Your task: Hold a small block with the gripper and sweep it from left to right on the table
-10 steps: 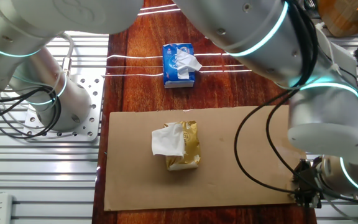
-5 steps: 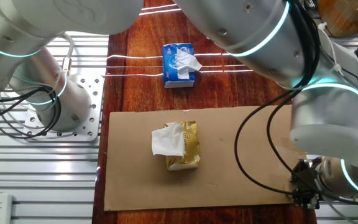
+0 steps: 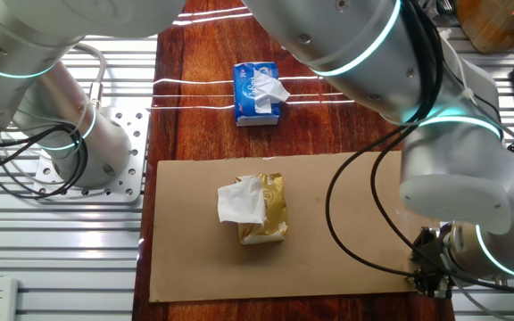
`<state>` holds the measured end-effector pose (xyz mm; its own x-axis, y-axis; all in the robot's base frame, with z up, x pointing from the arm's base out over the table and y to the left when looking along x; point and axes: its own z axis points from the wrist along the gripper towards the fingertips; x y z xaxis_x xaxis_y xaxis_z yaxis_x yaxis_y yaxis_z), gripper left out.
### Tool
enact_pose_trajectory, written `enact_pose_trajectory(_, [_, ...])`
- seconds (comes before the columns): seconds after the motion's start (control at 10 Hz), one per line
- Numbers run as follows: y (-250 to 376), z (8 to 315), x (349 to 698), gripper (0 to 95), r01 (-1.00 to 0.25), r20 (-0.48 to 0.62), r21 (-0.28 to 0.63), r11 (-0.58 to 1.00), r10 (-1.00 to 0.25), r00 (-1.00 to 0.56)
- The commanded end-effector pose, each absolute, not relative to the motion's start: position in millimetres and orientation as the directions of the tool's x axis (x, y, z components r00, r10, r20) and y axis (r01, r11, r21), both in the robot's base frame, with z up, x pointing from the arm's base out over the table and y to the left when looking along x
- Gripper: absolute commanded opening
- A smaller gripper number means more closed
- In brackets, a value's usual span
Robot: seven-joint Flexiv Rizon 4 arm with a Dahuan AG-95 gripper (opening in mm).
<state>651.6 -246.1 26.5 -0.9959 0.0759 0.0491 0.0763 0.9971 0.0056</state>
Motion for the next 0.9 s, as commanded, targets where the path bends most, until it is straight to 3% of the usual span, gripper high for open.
enact_pose_trajectory(0.1, [-246.0, 27.9, 650.7, 19.0, 0.078, 0.05, 0.005, 0.997, 0.077, -0.996])
enact_pose_trajectory(0.9, [-246.0, 25.6, 637.6, 19.0, 0.079, 0.048, 0.003, 0.997, 0.079, -0.996])
